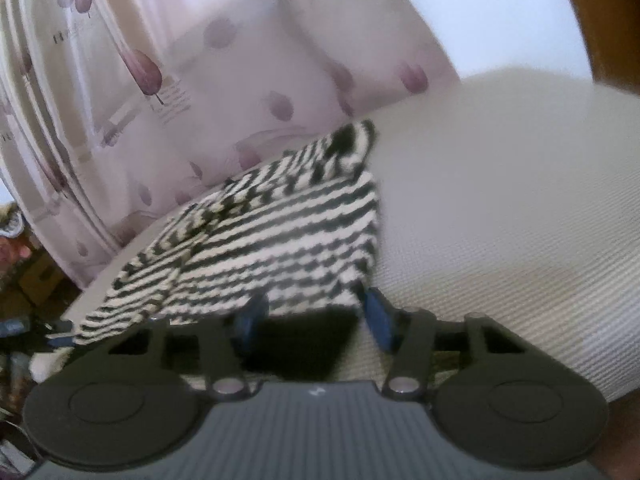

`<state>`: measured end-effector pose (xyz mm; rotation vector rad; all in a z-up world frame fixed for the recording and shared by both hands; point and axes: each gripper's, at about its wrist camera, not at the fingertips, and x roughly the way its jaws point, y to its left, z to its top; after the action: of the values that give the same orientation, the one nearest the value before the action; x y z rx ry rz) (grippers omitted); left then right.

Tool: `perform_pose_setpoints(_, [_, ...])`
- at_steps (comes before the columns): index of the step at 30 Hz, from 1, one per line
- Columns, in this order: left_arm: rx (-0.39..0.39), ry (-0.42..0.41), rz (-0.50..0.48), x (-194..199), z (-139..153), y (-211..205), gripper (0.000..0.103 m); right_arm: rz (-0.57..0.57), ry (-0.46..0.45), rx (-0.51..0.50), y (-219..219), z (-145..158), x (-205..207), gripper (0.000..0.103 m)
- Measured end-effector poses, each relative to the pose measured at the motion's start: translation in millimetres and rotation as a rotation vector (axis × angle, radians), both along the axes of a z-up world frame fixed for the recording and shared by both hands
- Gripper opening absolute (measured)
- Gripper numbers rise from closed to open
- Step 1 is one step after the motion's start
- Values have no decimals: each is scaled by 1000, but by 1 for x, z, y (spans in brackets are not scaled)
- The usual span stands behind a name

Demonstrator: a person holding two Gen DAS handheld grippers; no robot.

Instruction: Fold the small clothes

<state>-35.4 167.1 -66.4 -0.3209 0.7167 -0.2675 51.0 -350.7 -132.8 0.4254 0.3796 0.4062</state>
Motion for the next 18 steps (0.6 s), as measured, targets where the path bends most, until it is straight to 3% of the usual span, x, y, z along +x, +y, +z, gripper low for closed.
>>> perform_pose_setpoints(2, [-26,-3,-10,-4,-1,-2,88,7,1,13,1,-1,0,50])
perform_pose_setpoints(3, [-23,-6,-11,-6,-1,-4,86,16,7,34,1,-2,0,35])
perform_pose_setpoints(5, [-12,0,-5,-10,-1,-6,57,28,29,62,-1,-6,2,27])
perform_pose_setpoints(7, [-26,18,15,-11,-2,-4,35,38,30,85,-3,-9,1,17])
perform_pose_setpoints(8, [-46,31,23,-11,-3,0,29,40,39,90,-4,-10,2,16])
perform_pose_setpoints(10, [-92,48,38,-9,-4,6,29,44,43,116,-6,-12,2,16])
perform_pose_setpoints(12, [-131,71,36,-5,-4,9,29,46,48,127,-7,-13,2,16])
perform_pose_setpoints(16, [-236,96,-44,5,-3,12,81,69,85,201,-14,-15,5,16])
perform_pose_setpoints(17, [-249,100,-57,6,-2,11,89,73,95,214,-15,-16,7,16])
perform_pose_setpoints(18, [-236,100,-63,8,-1,7,90,77,99,217,-16,-16,8,16])
